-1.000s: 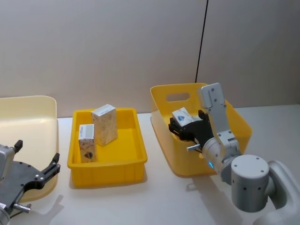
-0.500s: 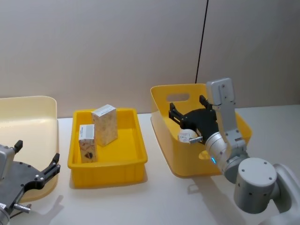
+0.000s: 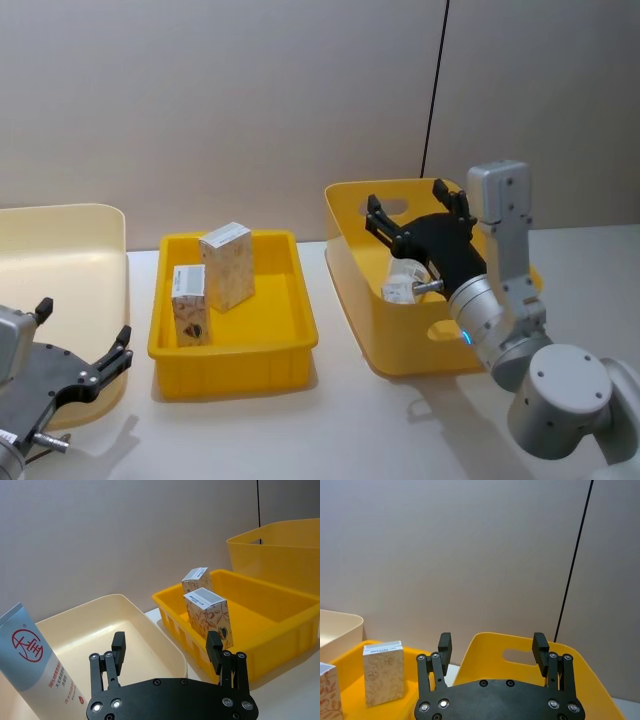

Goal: Bimanual collaborative sorting of washing and personal care products

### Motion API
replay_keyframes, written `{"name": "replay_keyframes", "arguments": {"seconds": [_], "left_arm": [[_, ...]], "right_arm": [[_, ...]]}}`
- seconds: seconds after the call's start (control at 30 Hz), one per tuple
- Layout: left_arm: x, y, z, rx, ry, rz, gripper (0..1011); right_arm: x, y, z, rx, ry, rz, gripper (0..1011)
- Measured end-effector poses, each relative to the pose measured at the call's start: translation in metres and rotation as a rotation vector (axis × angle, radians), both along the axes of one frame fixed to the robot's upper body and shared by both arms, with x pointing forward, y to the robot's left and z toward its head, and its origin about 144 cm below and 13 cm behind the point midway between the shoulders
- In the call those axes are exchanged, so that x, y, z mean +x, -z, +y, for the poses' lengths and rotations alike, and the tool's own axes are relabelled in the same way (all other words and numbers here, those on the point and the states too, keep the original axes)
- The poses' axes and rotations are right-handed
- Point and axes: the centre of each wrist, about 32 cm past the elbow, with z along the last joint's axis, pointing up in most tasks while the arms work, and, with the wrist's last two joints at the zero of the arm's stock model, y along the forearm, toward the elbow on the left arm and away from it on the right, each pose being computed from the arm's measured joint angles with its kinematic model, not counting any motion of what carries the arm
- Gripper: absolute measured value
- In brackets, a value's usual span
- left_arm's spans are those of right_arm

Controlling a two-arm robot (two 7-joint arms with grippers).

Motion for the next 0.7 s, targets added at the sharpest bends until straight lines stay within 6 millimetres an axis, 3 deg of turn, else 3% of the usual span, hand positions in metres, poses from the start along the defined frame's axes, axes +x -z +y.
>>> {"name": "replay_keyframes", "arguments": {"seconds": [0.7], "left_arm": [[0.0, 0.0, 0.0, 0.0, 0.0, 0.0, 1003]], "right_arm": [[-0.0096, 0.0056, 0.0015, 0.014, -0.035, -0.019, 1001]]}}
